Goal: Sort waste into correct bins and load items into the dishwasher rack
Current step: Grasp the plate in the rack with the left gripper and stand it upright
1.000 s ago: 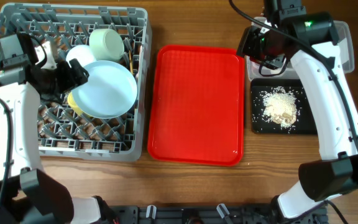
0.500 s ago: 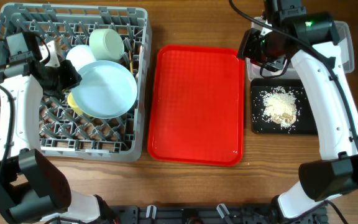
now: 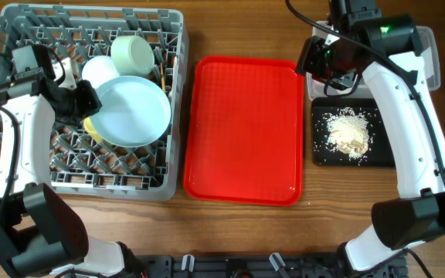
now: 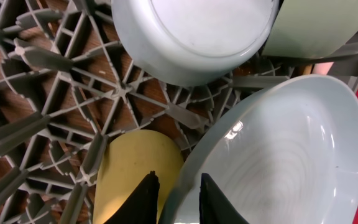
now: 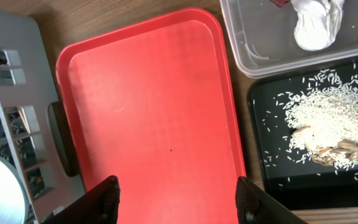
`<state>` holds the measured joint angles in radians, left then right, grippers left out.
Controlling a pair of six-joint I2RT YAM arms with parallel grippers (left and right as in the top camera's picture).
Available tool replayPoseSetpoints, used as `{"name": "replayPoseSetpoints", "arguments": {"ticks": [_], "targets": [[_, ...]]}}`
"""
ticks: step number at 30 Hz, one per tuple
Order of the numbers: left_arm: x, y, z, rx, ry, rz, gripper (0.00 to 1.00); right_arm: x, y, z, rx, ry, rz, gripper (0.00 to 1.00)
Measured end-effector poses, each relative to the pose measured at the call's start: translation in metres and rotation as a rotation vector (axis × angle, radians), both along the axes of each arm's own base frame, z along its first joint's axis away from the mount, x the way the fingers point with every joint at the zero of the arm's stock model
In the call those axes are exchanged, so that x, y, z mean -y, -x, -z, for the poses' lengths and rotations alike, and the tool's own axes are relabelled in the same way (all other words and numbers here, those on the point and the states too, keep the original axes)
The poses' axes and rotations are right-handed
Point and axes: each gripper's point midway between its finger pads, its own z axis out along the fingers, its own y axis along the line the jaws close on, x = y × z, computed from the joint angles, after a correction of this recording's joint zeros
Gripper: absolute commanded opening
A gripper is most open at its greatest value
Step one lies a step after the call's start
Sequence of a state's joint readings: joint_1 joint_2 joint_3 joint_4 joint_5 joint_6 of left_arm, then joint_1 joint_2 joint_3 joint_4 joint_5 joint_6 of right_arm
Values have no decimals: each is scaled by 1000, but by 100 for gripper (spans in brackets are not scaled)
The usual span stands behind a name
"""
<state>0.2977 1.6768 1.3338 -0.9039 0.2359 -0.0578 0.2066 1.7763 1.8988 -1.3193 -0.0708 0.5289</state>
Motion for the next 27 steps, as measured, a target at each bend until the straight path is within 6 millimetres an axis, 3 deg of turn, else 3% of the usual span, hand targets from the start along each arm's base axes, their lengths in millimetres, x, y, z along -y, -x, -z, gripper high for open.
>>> {"name": "replayPoseSetpoints", "arguments": {"ticks": [3,11,16,19,23,27], "targets": [[-2,1,0,-4,-4,-3,4,0,1,0,-3,1,0,60],[-3,-2,-1,9,-9,-5,4,0,1,0,-4,1,0,60],[-14,-6,-7,38,-67,-36,4,0,1,0,-5,1,0,60],[-22,-14,-34,134,-124,-57,4,0,1,0,-5,1,0,60],[-26,-18,-90,308,-186,-72,4,0,1,0,-5,-1,-1,59],[-23,-20,-107,359,-225,-72,4,-1,1,0,-5,-3,-2,60]]}}
